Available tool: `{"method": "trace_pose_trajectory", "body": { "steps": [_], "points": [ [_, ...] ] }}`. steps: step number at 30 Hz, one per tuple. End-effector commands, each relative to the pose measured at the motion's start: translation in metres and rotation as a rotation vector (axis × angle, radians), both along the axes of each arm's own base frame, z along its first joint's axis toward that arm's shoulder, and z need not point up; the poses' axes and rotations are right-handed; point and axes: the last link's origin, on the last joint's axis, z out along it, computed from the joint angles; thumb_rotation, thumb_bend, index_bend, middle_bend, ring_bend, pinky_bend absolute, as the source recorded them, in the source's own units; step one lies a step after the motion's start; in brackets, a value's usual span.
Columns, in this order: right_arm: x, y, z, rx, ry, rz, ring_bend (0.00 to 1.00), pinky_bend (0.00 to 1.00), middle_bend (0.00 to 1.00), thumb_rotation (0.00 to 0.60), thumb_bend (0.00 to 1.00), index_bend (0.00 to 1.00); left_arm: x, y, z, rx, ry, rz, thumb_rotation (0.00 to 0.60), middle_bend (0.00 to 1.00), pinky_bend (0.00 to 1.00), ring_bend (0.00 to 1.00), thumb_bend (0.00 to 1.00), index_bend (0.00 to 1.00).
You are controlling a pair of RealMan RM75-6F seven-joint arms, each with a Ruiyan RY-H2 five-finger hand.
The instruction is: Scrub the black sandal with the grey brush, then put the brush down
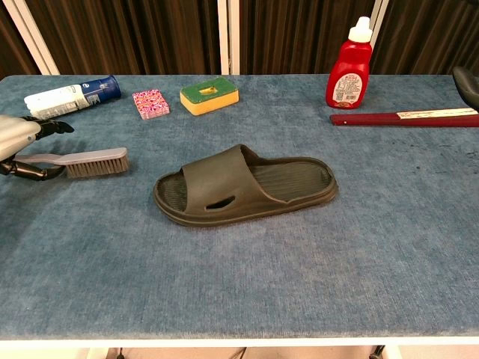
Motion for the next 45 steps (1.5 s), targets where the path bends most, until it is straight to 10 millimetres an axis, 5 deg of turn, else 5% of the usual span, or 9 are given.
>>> {"method": "trace_pose_trajectory", "body": {
  "steps": [1, 6, 10, 14, 22, 30, 35, 45],
  "points": [
    [0.0, 0.0, 0.0, -0.001, 0.001, -0.001, 0.0, 0.0, 0.0, 0.6, 0.58, 0.0, -0.001, -0.001, 0.0, -0.004, -0.003, -0.001, 0.229, 0.1, 0.26, 0.09, 0.4, 0.09],
    [-0.001, 0.0, 0.002, -0.006, 0.002, -0.003, 0.0, 0.0, 0.0, 0.6, 0.58, 0.0, -0.001, -0.003, 0.001, -0.012, 0.007, -0.015, 0.291, 0.09, 0.25, 0.09, 0.37, 0.09],
    [-0.001, 0.001, 0.003, -0.006, 0.002, -0.003, 0.0, 0.0, 0.0, 0.6, 0.58, 0.0, -0.003, -0.003, 0.002, -0.021, 0.017, -0.017, 0.53, 0.08, 0.25, 0.08, 0.27, 0.08],
    [-0.001, 0.001, 0.003, -0.009, 0.003, -0.005, 0.0, 0.0, 0.0, 0.6, 0.58, 0.0, -0.004, -0.004, 0.005, -0.013, 0.014, -0.016, 0.599, 0.08, 0.24, 0.08, 0.21, 0.08],
    [-0.006, 0.002, 0.007, -0.023, 0.0, -0.021, 0.0, 0.0, 0.0, 0.6, 0.58, 0.0, -0.008, -0.021, 0.027, 0.03, -0.022, -0.027, 0.6, 0.08, 0.24, 0.08, 0.08, 0.07],
    [-0.03, 0.009, 0.013, -0.045, 0.007, -0.094, 0.0, 0.0, 0.0, 0.599, 0.58, 0.0, -0.016, -0.068, 0.078, 0.155, -0.154, -0.002, 0.599, 0.07, 0.24, 0.08, 0.02, 0.07],
    [-0.065, 0.024, 0.011, -0.059, 0.081, -0.227, 0.0, 0.0, 0.0, 0.599, 0.58, 0.0, -0.018, -0.096, 0.1, 0.272, -0.295, -0.01, 0.274, 0.07, 0.24, 0.08, 0.0, 0.07],
    [-0.128, 0.053, 0.011, -0.113, 0.125, -0.536, 0.0, 0.0, 0.0, 0.6, 0.52, 0.0, -0.034, -0.135, 0.107, 0.318, -0.303, -0.001, 0.251, 0.07, 0.24, 0.08, 0.0, 0.07]
  ]
}}
